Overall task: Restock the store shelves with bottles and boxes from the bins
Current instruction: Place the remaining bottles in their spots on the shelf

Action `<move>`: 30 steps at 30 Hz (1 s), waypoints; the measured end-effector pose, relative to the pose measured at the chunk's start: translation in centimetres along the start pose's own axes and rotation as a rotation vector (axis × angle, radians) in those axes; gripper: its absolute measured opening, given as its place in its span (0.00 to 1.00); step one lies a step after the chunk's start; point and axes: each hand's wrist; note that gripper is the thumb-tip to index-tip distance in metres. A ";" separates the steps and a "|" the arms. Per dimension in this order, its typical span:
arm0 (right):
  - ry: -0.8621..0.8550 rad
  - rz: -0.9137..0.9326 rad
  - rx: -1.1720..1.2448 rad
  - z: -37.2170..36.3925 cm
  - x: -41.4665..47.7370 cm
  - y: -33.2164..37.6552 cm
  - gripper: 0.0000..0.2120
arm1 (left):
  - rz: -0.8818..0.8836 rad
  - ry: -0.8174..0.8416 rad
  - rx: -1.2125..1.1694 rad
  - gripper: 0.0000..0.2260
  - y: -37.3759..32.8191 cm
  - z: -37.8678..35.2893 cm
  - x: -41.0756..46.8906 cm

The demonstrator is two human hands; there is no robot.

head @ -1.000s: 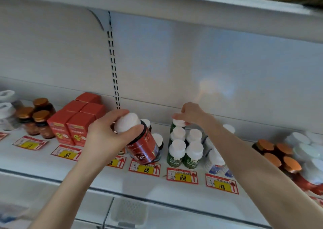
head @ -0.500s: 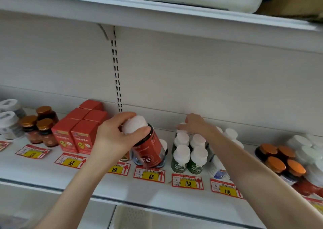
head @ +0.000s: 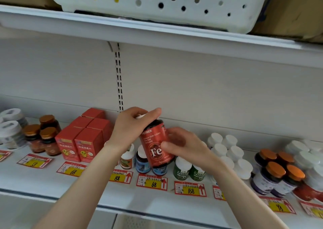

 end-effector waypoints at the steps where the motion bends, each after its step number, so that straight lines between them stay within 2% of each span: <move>1: -0.015 0.011 0.011 -0.4 -0.1 0.0 0.17 | 0.004 -0.004 0.005 0.18 -0.1 -0.1 0.1; 5: -0.084 0.044 0.131 -1.0 -0.2 -0.6 0.12 | 0.032 0.034 -0.065 0.25 -0.3 -0.1 -0.4; 7: -0.096 0.043 0.236 -0.9 -0.3 -1.1 0.12 | 0.055 0.019 -0.164 0.20 0.1 0.2 -1.2; 9: -0.106 0.035 0.331 -0.7 -0.4 -1.4 0.13 | 0.049 -0.027 -0.156 0.12 1.1 0.5 -2.4; 11: -0.117 0.032 0.382 -0.6 -0.5 -1.5 0.13 | 0.029 -0.014 -0.131 0.10 2.5 0.5 -4.0; 14: -0.134 0.049 0.346 -0.7 -0.4 -1.7 0.15 | 0.020 0.043 -0.135 0.18 3.6 0.1 -6.0; 18: -0.110 0.058 0.287 -1.1 -0.4 -1.9 0.17 | -0.007 0.109 -0.149 0.16 3.8 -0.5 -6.7; 24: 0.002 0.081 0.287 -0.9 -0.6 -1.5 0.16 | -0.034 0.073 -0.162 0.18 4.3 -0.3 -7.4; 27: -0.029 0.093 0.306 -0.4 0.3 -0.8 0.20 | -0.048 0.037 -0.107 0.16 5.0 0.3 -7.9; 30: -0.058 0.129 0.166 -0.9 2.0 0.9 0.24 | -0.047 -0.037 -0.006 0.16 6.0 1.5 -8.6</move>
Point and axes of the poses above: each hand's wrist, its own x-axis towards the middle knuckle, its own z-axis out of the back of the hand, y = z × x, and after that the axes turned 5 degrees about -x, right-handed
